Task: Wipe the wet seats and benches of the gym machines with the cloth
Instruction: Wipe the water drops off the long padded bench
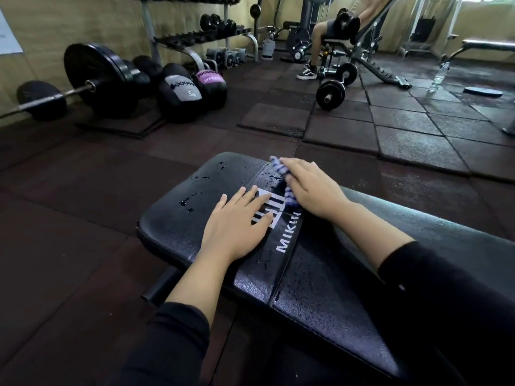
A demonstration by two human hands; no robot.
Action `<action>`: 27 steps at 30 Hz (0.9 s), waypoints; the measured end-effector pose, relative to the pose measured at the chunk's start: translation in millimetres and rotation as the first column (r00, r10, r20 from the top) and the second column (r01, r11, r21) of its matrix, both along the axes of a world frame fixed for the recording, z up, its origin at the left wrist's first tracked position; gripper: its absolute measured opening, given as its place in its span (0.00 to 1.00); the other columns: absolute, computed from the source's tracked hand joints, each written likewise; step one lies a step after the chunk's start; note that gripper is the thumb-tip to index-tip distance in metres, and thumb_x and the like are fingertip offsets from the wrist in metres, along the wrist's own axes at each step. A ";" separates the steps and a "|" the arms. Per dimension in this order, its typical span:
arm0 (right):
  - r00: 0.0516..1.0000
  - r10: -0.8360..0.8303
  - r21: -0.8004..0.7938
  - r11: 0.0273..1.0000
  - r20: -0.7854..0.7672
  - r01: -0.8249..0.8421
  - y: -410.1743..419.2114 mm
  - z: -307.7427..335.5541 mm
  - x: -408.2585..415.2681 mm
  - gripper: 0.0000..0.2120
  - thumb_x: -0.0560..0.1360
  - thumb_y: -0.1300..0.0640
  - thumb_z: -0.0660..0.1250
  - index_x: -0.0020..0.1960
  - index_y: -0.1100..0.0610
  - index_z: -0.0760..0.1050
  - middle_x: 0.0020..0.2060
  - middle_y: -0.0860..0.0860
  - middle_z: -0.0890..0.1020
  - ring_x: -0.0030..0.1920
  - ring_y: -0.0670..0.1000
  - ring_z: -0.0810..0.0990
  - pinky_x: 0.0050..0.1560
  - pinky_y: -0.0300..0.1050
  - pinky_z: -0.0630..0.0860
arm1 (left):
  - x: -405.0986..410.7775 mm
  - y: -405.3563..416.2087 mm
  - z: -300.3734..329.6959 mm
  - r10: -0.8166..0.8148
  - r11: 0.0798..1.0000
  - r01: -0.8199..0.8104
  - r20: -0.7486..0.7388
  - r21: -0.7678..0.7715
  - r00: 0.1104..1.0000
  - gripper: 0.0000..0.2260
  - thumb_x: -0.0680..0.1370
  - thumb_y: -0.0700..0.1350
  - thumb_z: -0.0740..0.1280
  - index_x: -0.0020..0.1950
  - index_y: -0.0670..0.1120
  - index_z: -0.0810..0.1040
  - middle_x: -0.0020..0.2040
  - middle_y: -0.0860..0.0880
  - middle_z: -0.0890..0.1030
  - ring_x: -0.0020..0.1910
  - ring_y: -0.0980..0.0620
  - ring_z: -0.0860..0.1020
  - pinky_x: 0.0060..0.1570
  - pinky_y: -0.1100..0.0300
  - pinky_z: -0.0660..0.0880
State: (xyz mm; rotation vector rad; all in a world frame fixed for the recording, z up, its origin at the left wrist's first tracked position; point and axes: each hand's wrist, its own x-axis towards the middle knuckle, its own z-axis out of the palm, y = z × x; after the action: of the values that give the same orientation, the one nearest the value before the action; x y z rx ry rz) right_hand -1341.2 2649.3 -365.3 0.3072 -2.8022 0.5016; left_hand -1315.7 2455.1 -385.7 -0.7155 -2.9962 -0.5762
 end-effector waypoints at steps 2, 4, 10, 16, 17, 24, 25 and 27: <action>0.989 -0.016 0.144 0.990 0.148 -0.006 -8.3 -4.2 -8.9 0.22 0.82 0.51 0.50 0.76 0.49 0.56 0.76 0.46 0.59 0.75 0.49 0.55 0.74 0.52 0.47 | -0.5 -2.5 0.5 -0.002 0.998 0.003 -0.008 0.055 1.000 0.21 0.82 0.56 0.53 0.76 0.59 0.60 0.78 0.58 0.55 0.77 0.59 0.49 0.76 0.55 0.43; 0.976 -0.050 0.216 0.976 0.212 0.003 -8.8 -8.0 -10.9 0.23 0.82 0.48 0.47 0.77 0.46 0.50 0.77 0.45 0.52 0.76 0.48 0.49 0.75 0.52 0.46 | 1.4 -5.1 2.6 0.002 0.993 -0.002 0.001 0.120 1.000 0.20 0.82 0.53 0.56 0.75 0.57 0.63 0.77 0.57 0.58 0.77 0.60 0.52 0.76 0.58 0.44; 0.979 -0.035 0.414 0.909 0.199 -0.052 -6.8 -11.4 -10.3 0.23 0.83 0.45 0.43 0.76 0.41 0.45 0.77 0.48 0.48 0.77 0.52 0.47 0.75 0.52 0.50 | -2.9 -26.9 9.6 0.077 0.996 -0.078 -0.034 -0.032 0.996 0.21 0.82 0.56 0.53 0.75 0.59 0.61 0.77 0.61 0.58 0.76 0.60 0.53 0.75 0.52 0.46; 0.959 -0.018 0.365 0.927 0.282 -0.090 -11.1 -11.9 -18.7 0.22 0.81 0.41 0.41 0.75 0.35 0.42 0.77 0.46 0.48 0.77 0.49 0.44 0.75 0.52 0.46 | -7.3 -36.3 -0.6 0.048 0.996 -0.049 -0.022 -0.074 0.999 0.22 0.83 0.58 0.46 0.78 0.60 0.54 0.78 0.60 0.51 0.77 0.61 0.46 0.76 0.51 0.41; 0.960 -0.013 0.372 0.923 0.281 -0.097 -15.7 -12.6 -22.7 0.23 0.81 0.41 0.41 0.75 0.35 0.42 0.77 0.46 0.47 0.77 0.50 0.44 0.75 0.53 0.46 | -8.3 -35.4 -1.2 0.052 0.996 -0.054 -0.027 -0.069 0.998 0.22 0.83 0.58 0.46 0.78 0.60 0.54 0.78 0.60 0.51 0.77 0.61 0.46 0.76 0.51 0.41; 0.958 -0.047 0.322 0.946 0.283 -0.049 -30.7 -6.1 -73.1 0.23 0.81 0.44 0.43 0.76 0.39 0.47 0.77 0.48 0.53 0.76 0.53 0.54 0.73 0.55 0.56 | -11.9 -37.3 -3.2 0.050 0.998 -0.051 -0.039 -0.040 0.998 0.22 0.82 0.59 0.47 0.77 0.62 0.56 0.78 0.61 0.52 0.77 0.61 0.47 0.76 0.52 0.43; 0.950 -0.073 0.283 0.959 0.304 -0.017 -24.0 -3.4 -75.3 0.22 0.81 0.43 0.44 0.75 0.37 0.49 0.76 0.47 0.57 0.74 0.53 0.59 0.72 0.54 0.57 | -12.3 -37.8 -3.0 0.051 0.998 -0.052 -0.039 -0.032 0.998 0.21 0.82 0.59 0.47 0.77 0.62 0.56 0.78 0.62 0.52 0.77 0.62 0.48 0.76 0.52 0.43; 0.951 -0.060 0.220 0.975 0.303 -0.009 -4.7 -2.5 -72.1 0.21 0.80 0.40 0.46 0.73 0.33 0.51 0.73 0.45 0.63 0.69 0.53 0.68 0.70 0.52 0.60 | -13.1 -38.9 -3.3 0.053 0.998 -0.053 -0.042 -0.018 0.998 0.21 0.82 0.59 0.47 0.76 0.62 0.57 0.78 0.62 0.53 0.77 0.62 0.48 0.76 0.52 0.43</action>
State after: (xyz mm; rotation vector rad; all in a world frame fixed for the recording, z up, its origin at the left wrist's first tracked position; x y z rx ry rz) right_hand -1413.3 2644.6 -367.9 0.2548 -3.1700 0.2505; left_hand -1328.9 2416.2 -389.0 -0.6387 -2.9765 -0.5247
